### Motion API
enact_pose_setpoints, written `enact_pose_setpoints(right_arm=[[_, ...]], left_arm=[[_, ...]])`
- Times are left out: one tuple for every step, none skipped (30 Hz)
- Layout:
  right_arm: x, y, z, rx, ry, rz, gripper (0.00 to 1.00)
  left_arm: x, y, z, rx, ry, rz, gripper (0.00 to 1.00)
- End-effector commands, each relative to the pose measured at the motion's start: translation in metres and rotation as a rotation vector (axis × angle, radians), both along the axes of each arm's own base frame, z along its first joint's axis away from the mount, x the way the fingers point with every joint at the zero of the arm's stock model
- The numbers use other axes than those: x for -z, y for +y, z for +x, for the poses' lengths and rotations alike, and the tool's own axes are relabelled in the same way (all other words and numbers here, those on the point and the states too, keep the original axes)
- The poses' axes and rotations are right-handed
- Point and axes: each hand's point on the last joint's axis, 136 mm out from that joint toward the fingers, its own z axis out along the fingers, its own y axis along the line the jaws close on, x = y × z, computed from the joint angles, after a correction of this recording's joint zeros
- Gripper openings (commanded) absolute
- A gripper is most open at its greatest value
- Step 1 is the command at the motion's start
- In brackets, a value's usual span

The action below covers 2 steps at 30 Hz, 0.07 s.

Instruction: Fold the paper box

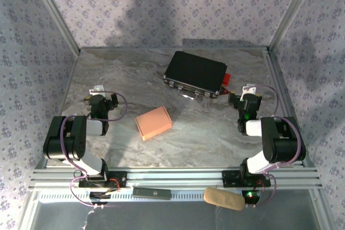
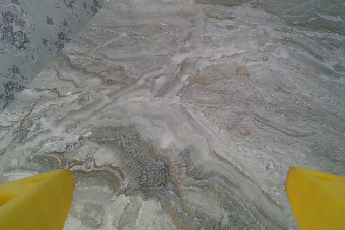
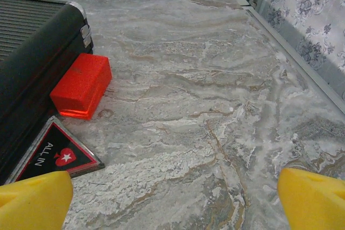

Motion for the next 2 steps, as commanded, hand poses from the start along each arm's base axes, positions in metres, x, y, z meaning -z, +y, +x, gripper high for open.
enact_pose_setpoints(right_arm=[[-0.0005, -0.0053, -0.0027, 0.04, -0.004, -0.027, 0.99], [-0.0032, -0.0099, -0.0068, 0.076, -0.026, -0.035, 0.99]], left_arm=[[-0.0096, -0.0036, 0.0056, 0.013, -0.032, -0.023, 1.0], [-0.0093, -0.0045, 0.0043, 0.019, -0.036, -0.025, 1.0]])
